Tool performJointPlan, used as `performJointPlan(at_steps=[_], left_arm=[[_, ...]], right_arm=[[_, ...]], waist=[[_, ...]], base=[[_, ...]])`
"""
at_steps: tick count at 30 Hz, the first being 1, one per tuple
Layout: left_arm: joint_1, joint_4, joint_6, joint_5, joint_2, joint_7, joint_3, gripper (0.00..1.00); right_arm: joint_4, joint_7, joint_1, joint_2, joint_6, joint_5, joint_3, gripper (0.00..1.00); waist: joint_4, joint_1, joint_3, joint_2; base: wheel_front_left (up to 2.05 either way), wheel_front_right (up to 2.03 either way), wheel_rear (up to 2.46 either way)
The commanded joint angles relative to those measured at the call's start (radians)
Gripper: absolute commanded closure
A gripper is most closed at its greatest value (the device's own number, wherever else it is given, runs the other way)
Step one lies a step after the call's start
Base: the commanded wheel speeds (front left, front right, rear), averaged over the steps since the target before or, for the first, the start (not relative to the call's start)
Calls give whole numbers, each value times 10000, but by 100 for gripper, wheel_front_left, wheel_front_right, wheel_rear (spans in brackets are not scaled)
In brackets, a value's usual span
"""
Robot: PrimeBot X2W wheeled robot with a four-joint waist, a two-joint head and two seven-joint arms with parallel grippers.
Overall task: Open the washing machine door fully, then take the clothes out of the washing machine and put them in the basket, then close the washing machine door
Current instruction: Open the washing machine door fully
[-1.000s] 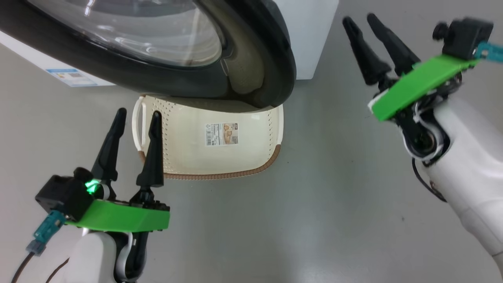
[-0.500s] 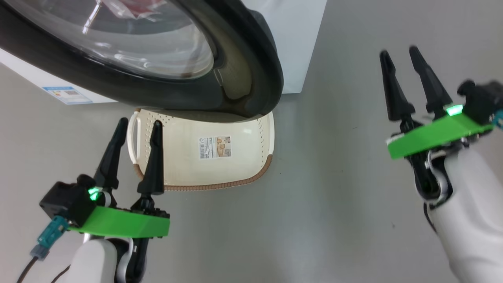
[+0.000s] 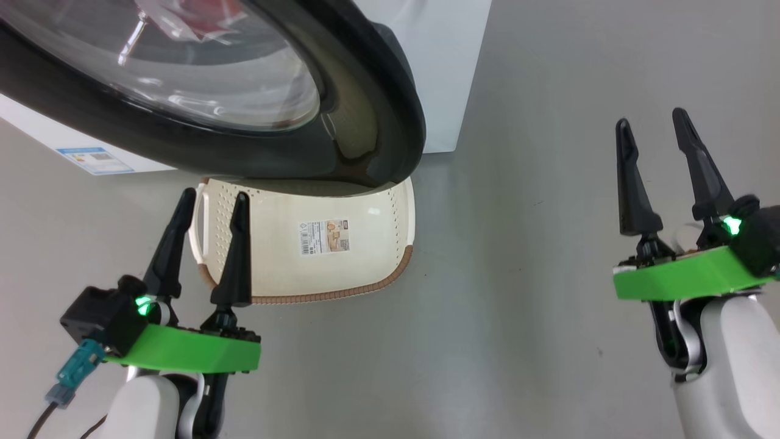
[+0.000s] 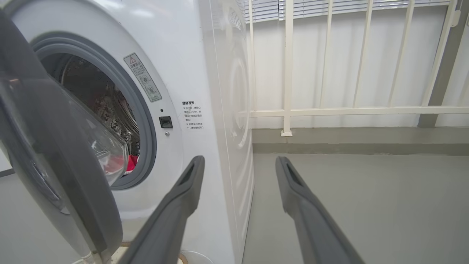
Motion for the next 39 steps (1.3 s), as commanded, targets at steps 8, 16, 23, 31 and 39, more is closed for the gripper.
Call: performJointPlan(at_steps=[8, 16, 23, 31, 39], left_arm=[[118, -335, -54, 159, 282, -51, 408, 0], [157, -382, -54, 222, 242, -51, 490, 0], [168, -414, -54, 233, 221, -51, 513, 0], [158, -397, -54, 211, 217, -51, 512, 0], [136, -390, -54, 214, 193, -51, 498, 0]], right_arm=[[-1148, -60, 642, 151, 75, -741, -21, 0], [-1394, -60, 1057, 156, 75, -317, 62, 0], [-1383, -60, 1126, 157, 75, -194, 155, 0], [-1320, -60, 1128, 157, 75, -53, 281, 0], [-1307, -61, 1096, 158, 75, -52, 420, 2]], waist=[[-19, 0, 64, 0], [-32, 0, 86, 0], [-82, 0, 132, 0], [-97, 0, 138, 0], [-42, 0, 155, 0]], base=[[0, 0, 0], [0, 0, 0], [0, 0, 0], [0, 0, 0], [0, 0, 0]])
